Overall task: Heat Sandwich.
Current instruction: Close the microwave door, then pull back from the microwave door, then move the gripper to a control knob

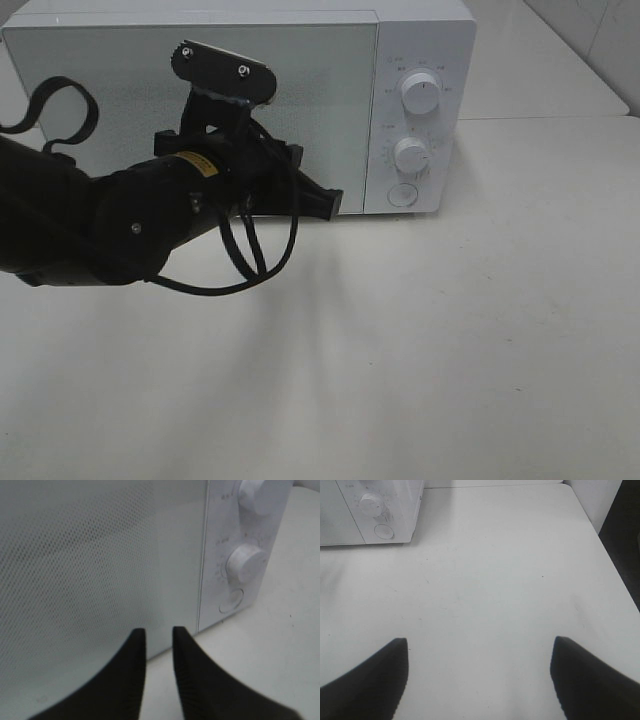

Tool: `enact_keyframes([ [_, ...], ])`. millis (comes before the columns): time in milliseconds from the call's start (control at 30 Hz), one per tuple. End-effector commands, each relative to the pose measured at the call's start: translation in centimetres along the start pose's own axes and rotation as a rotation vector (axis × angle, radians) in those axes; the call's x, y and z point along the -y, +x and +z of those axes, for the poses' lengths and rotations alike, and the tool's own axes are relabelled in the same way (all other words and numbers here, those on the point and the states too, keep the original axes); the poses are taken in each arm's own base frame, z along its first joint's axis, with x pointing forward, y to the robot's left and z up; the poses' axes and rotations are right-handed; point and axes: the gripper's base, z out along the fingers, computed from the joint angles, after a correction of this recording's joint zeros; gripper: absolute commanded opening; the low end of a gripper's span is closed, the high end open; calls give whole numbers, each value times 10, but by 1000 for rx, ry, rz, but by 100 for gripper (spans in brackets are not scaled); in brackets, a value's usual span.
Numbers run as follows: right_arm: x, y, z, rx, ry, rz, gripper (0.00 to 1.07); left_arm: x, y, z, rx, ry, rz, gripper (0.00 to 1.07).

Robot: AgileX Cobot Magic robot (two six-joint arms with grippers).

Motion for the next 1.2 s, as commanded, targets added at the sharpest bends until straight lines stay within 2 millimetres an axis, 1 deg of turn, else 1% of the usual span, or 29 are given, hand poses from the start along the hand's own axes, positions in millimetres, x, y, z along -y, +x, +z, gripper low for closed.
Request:
enact_keyframes([
  [33,0,3,-3,27,5,11,75,1,3,-12,-53,31,-7,75],
  [67,0,3,-3,27,5,11,75,1,5,-16,-85,46,-13,103],
  [200,0,3,-3,27,5,11,75,1,8,-24,-129,70,-14,100],
  [300,0,3,-3,27,5,11,75,3,10,-32,-199,116,-17,100],
  [333,0,3,-3,27,5,11,75,4,9,-35,-214,131,-19,100],
  [367,0,3,-3,27,5,11,75,6,5,-42,-248,167,-20,100],
  [433,0,3,-3,27,5,11,75,6,3,-45,-262,183,-20,99],
  [500,0,3,-3,27,5,11,75,3,1,-53,-323,225,-17,99],
  [600,0,3,-3,27,5,11,75,-1,1,-59,-378,249,-22,99],
  [700,0,3,-3,27,5,11,75,-16,-1,-69,-474,274,-52,99],
  [767,0,3,-3,27,5,11,75,-20,-1,-71,-497,279,-59,99],
  [800,0,3,-3,27,5,11,75,-25,-2,-74,-514,279,-70,99],
  [833,0,3,-3,27,5,11,75,-36,-6,-79,-532,272,-92,99],
  [900,0,3,-3,27,5,11,75,-39,-7,-82,-548,274,-102,99],
  [933,0,3,-3,27,5,11,75,-45,-9,-86,-559,272,-112,99],
  [967,0,3,-3,27,5,11,75,-55,-13,-94,-582,269,-135,99],
  [1000,0,3,-3,27,5,11,75,-61,-15,-99,-591,261,-151,99],
  [1033,0,3,-3,27,5,11,75,-66,-16,-102,-599,253,-164,99],
  [1067,0,3,-3,27,5,11,75,-66,-16,-102,-599,253,-164,99],
  [1100,0,3,-3,27,5,11,75,-73,-18,-107,-610,238,-181,99],
  [1133,0,3,-3,27,5,11,75,-86,-20,-116,-632,198,-215,99],
  [1200,0,3,-3,27,5,11,75,-100,-21,-127,-657,153,-234,99],
])
